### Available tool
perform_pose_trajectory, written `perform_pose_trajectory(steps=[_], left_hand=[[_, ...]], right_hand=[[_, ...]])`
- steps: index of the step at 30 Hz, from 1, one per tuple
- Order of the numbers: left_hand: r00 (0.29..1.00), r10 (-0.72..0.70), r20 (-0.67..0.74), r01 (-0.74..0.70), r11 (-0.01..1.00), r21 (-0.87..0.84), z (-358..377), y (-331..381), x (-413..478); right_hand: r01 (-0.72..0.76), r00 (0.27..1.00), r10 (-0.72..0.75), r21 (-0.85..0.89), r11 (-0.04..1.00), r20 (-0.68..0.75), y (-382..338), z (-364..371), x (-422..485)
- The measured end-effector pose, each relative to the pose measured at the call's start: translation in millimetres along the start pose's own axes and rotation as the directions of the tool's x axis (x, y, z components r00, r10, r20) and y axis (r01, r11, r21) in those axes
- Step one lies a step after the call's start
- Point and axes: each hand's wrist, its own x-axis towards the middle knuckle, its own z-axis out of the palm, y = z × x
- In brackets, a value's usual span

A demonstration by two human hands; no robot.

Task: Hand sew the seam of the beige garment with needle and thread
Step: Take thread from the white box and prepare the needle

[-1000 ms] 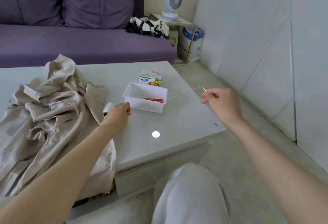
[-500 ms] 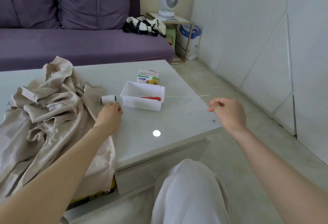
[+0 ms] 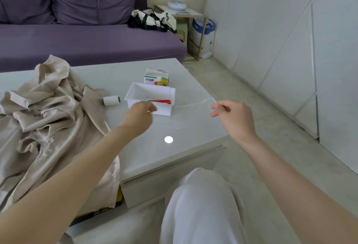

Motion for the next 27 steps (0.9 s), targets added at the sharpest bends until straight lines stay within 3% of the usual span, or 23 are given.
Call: perform_pose_trajectory(steps=[2, 4, 7, 9, 13, 16, 21, 27], left_hand=[[0.986, 0.027, 0.167, 0.031, 0.941, -0.337, 11, 29, -1], [0.942, 0.092, 0.323, 0.108, 0.829, -0.549, 22, 55, -6], [0.875, 0.185, 0.447, 0.227, 0.659, -0.717, 36, 77, -12], [0.879, 0.223, 0.421, 0.211, 0.611, -0.763, 42, 83, -15], [0.966, 0.153, 0.208, 0.039, 0.709, -0.704, 39, 70, -11], [0.983, 0.109, 0.150, 0.001, 0.807, -0.590, 28, 47, -5], [0.996, -0.074, 0.042, 0.085, 0.874, -0.479, 16, 5, 10], [0.971, -0.237, -0.038, 0.198, 0.881, -0.429, 10, -30, 16]], right_hand=[[0.004, 1.000, -0.004, 0.009, 1.000, -0.001, -2, 0, 1], [0.009, 1.000, -0.009, 0.007, 1.000, -0.001, -2, -1, 2], [0.022, 1.000, -0.022, -0.002, 1.000, 0.003, -1, -2, 3], [0.017, 1.000, -0.017, 0.006, 1.000, 0.004, 2, -3, 4], [-0.018, 1.000, 0.018, -0.007, 1.000, 0.006, 9, -4, 8], [-0.034, 0.999, 0.035, -0.026, 0.999, 0.016, 17, -4, 10], [-0.060, 0.998, 0.061, -0.045, 0.997, 0.020, 27, 0, 13], [-0.100, 0.995, 0.101, -0.076, 0.992, 0.013, 37, 0, 10]])
